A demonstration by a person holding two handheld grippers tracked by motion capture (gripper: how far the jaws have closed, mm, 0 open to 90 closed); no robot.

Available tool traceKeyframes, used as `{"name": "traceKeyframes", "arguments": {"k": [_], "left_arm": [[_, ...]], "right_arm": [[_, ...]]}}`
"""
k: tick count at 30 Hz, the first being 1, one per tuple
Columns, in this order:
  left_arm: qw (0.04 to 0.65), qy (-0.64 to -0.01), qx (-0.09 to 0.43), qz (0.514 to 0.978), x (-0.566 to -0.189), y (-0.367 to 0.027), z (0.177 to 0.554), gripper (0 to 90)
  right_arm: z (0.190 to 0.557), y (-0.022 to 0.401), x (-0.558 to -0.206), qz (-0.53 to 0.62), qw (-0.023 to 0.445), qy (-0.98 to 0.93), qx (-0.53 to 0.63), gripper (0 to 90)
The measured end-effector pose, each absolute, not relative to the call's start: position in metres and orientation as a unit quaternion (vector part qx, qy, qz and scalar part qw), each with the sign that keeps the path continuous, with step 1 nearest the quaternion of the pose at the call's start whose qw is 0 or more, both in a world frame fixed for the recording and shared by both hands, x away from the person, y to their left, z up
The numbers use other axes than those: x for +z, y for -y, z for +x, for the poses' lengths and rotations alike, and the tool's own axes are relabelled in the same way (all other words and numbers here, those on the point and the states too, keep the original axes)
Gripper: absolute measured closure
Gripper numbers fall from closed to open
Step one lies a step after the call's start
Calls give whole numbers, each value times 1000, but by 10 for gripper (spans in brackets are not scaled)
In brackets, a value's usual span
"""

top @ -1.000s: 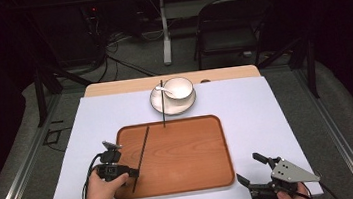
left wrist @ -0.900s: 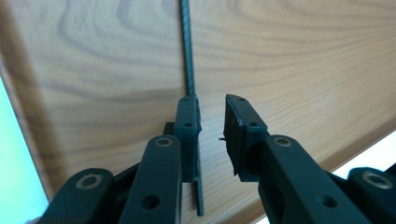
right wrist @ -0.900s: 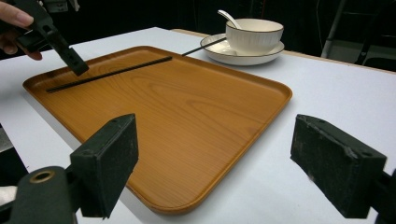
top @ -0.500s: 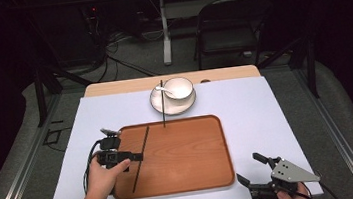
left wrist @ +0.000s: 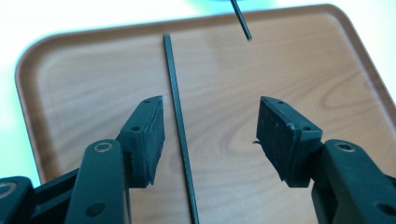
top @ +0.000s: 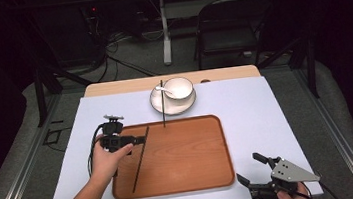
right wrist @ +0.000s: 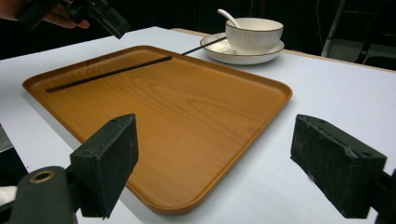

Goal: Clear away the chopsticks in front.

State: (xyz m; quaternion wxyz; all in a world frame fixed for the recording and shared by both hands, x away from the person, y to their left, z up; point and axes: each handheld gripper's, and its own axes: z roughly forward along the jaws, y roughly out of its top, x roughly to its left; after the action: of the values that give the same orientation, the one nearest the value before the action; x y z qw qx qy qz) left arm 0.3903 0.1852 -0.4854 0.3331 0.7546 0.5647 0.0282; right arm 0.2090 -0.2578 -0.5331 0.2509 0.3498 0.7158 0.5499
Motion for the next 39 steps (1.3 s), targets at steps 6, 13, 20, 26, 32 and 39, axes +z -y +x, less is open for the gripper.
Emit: {"name": "traceKeyframes", "arguments": {"k": [6, 13, 20, 26, 32, 39], "left_arm": [[317, -570, 42, 757, -485, -175, 406, 460], [308, -563, 61, 764, -483, -159, 422, 435], [315, -555, 84, 765, -478, -140, 436, 401], [316, -553, 93, 765, -478, -126, 449, 375], [326, -560, 81, 757, -481, -118, 461, 377], [329, -557, 71, 760, -482, -111, 470, 401]], "right_arm": [[209, 258, -533, 347, 253, -716, 550, 144], [209, 258, -533, 347, 253, -716, 550, 144], [209, 258, -533, 345, 254, -716, 550, 144], [209, 259, -533, 345, 255, -717, 550, 144], [209, 259, -533, 346, 253, -716, 551, 144], [209, 259, -533, 345, 253, -717, 551, 144]]}}
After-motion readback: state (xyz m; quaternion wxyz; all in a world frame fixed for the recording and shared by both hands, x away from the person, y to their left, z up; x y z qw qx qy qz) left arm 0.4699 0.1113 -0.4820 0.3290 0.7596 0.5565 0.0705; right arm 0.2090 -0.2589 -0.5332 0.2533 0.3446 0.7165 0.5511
